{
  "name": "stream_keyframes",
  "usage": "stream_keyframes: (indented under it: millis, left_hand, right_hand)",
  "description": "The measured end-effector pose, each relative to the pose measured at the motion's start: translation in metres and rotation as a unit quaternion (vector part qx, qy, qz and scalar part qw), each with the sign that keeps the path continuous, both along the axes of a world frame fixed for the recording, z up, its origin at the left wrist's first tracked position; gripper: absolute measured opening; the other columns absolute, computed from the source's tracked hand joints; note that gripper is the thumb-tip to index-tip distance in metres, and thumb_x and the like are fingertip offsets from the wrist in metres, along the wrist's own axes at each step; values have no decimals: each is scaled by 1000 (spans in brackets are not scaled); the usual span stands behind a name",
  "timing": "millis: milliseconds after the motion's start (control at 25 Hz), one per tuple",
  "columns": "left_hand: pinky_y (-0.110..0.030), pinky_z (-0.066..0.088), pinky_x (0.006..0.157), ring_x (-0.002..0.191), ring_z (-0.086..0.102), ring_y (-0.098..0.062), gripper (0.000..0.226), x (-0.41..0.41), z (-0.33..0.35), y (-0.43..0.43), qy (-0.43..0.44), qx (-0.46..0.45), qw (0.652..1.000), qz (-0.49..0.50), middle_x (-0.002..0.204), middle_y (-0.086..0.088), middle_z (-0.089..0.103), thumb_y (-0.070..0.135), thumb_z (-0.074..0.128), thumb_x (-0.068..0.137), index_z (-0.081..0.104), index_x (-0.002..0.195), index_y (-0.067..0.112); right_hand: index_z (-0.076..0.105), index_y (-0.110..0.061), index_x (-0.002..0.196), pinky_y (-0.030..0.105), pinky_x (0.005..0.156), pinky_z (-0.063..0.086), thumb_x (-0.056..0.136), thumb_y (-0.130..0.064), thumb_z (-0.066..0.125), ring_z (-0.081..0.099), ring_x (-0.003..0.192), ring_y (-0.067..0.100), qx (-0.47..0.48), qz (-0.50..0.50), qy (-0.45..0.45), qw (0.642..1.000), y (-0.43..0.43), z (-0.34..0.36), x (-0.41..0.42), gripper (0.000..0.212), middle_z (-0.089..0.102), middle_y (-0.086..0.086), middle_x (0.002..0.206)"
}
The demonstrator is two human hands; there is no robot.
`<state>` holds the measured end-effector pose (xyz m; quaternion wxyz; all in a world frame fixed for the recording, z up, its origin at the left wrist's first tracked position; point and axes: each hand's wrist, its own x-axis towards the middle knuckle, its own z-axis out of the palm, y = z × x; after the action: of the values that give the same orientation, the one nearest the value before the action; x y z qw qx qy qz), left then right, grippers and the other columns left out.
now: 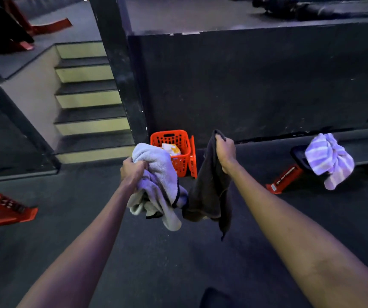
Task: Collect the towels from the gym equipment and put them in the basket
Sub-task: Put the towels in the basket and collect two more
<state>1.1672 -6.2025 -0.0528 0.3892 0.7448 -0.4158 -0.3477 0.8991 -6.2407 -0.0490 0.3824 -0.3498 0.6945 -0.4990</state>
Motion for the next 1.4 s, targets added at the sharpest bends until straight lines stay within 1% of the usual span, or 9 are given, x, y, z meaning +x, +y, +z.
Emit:
stream_keyframes:
  millis: [80, 400, 680, 920, 1080, 1200, 1280, 1360, 1400]
  left_hand:
    - [-29, 43, 69, 79, 62, -28, 17, 0, -4, -51, -5, 5, 1000, 1, 83, -5, 68, 12, 59, 75, 66, 89, 18]
    - [-30, 46, 68, 82, 66, -32, 29, 3, -32, -269, 11, 35, 998, 48, 87, -11, 71, 19, 57, 73, 71, 98, 13]
    - [-24, 44, 54, 64, 61, -19, 21, 41, -31, -413, 35, 20, 996, 85, 73, -1, 68, 14, 51, 75, 69, 87, 14]
    - [-24, 44, 53, 61, 62, -15, 18, 78, -40, -542, 24, 18, 998, 55, 70, 1, 70, 15, 53, 71, 68, 81, 17]
    - [-25, 45, 53, 60, 62, -15, 16, 95, -49, -607, 24, 27, 997, 66, 68, 1, 68, 15, 51, 73, 66, 78, 18]
    - [-28, 46, 54, 56, 56, -16, 16, 98, -75, -646, 42, 31, 995, 79, 64, 1, 64, 16, 47, 74, 63, 75, 16]
    - [-27, 45, 52, 56, 57, -15, 14, 95, -101, -669, 38, 56, 994, 83, 65, 1, 65, 17, 50, 75, 63, 76, 17]
    - [-26, 43, 52, 58, 59, -16, 10, 89, -132, -692, 28, 77, 993, 88, 65, 0, 65, 15, 54, 78, 63, 76, 17]
    - [-26, 43, 52, 59, 59, -16, 10, 87, -146, -699, 26, 85, 992, 90, 66, 0, 65, 15, 55, 79, 64, 77, 16]
  right_hand:
    - [74, -9, 104, 42, 93, 54, 84, -49, 52, 68, 101, 29, 9, 2, 13, 1000, -52, -2, 2, 50, 75, 12, 106]
    - [71, -5, 119, 31, 84, 45, 95, -38, 56, 64, 113, 31, 37, 2, -3, 999, -301, -41, 4, 44, 71, 15, 119]
    - [72, -7, 116, 27, 79, 42, 96, -34, 56, 65, 106, 26, 37, 22, -10, 999, -474, -55, 59, 38, 72, 10, 113]
    - [73, -10, 112, 31, 80, 48, 96, -37, 55, 66, 102, 25, 23, 17, 10, 1000, -611, -75, 123, 36, 72, 8, 108]
    - [73, -6, 110, 25, 76, 40, 99, -32, 53, 62, 96, 19, 8, -26, -15, 1000, -673, -91, 148, 35, 66, 1, 98]
    - [73, -3, 110, 26, 81, 42, 98, -33, 52, 62, 99, 20, 2, -57, -53, 997, -714, -129, 159, 38, 68, 0, 100]
    - [72, -4, 113, 33, 91, 47, 94, -40, 50, 64, 108, 27, 23, -60, -42, 997, -737, -166, 161, 47, 73, 8, 111]
    - [70, -6, 119, 32, 95, 44, 94, -42, 50, 61, 118, 30, 90, -5, 4, 996, -760, -220, 155, 49, 70, 15, 124]
    - [71, -8, 117, 30, 93, 42, 97, -37, 52, 60, 118, 29, 136, 48, 23, 989, -763, -247, 152, 40, 70, 14, 124]
